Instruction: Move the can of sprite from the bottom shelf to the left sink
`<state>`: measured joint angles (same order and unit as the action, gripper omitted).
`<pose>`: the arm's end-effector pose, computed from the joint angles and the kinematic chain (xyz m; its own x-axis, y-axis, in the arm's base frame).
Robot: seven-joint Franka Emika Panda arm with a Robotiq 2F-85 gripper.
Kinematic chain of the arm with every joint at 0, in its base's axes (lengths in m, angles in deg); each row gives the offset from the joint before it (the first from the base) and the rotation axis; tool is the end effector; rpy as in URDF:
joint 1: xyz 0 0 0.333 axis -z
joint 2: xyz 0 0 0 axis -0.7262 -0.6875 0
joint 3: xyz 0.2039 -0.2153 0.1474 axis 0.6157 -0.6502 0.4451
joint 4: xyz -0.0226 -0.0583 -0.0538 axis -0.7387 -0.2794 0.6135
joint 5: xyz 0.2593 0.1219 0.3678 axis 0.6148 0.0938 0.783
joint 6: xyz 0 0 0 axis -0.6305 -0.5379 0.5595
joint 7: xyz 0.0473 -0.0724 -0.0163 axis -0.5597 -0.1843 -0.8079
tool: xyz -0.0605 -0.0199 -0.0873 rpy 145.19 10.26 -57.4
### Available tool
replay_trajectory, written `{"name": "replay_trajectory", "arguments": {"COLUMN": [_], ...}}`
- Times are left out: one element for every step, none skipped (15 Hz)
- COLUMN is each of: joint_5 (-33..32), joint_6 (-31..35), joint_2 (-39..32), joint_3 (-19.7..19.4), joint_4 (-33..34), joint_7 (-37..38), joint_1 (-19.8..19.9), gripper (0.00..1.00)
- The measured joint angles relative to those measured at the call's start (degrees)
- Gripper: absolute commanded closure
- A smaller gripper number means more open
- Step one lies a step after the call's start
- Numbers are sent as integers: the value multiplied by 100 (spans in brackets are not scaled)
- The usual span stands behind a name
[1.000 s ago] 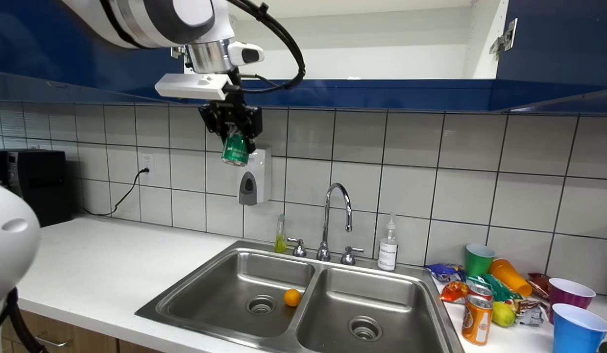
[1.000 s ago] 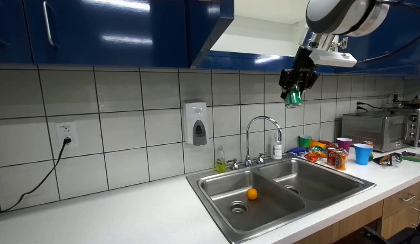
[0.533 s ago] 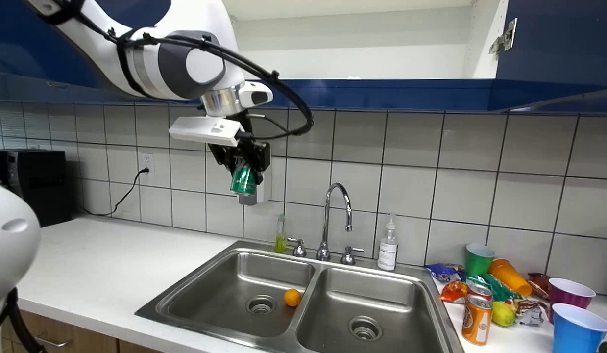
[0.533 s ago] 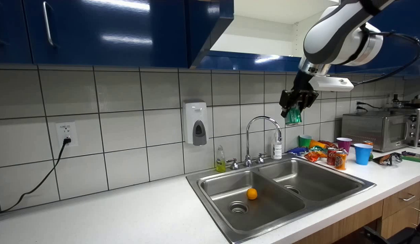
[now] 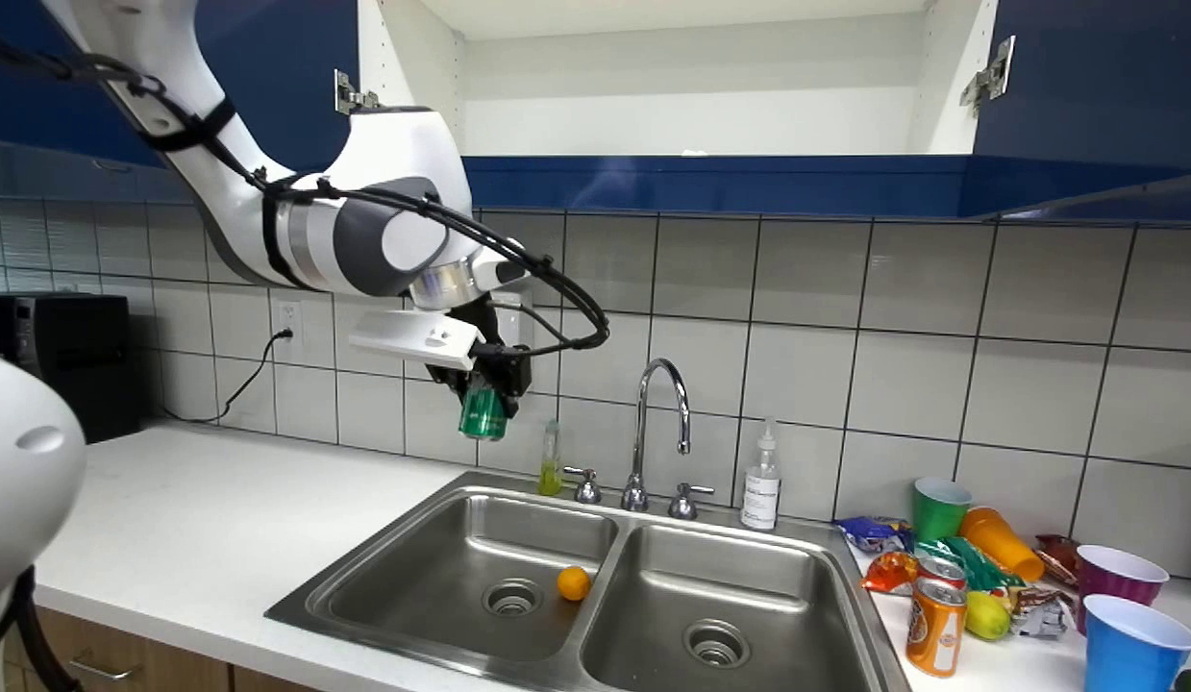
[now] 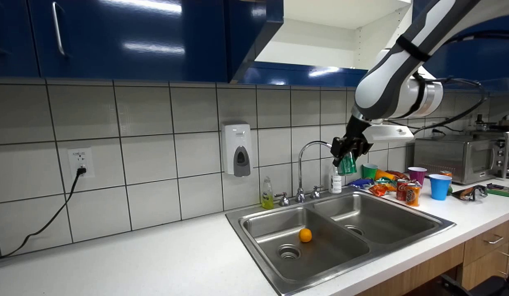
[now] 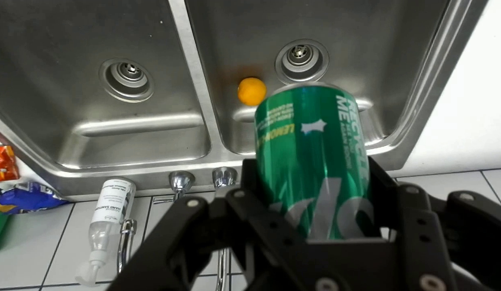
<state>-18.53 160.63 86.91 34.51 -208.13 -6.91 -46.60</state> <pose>0.4464 -0.0610 0.3426 0.8644 -0.0061 0.5027 -0.0186 -0.9996 0.0199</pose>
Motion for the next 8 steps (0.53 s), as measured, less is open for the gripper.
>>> {"name": "replay_trajectory", "arguments": {"joint_5": [22, 45, 69, 87, 97, 107, 138, 189], "joint_6": [171, 330, 494, 645, 793, 926, 1055, 1178], "joint_2": [-186, -368, -558, -741, -930, -1101, -1268, -1428], "joint_3": [-5, -14, -20, -22, -52, -112, -183, -262], "joint_4": [-2, -3, -5, -6, -7, -8, -8, -8], "joint_7": [0, 0, 0, 0, 0, 0, 0, -5], "joint_1": [-44, -94, -148, -198, -274, -377, -493, -619], "gripper": [62, 62, 62, 62, 62, 62, 62, 62]}}
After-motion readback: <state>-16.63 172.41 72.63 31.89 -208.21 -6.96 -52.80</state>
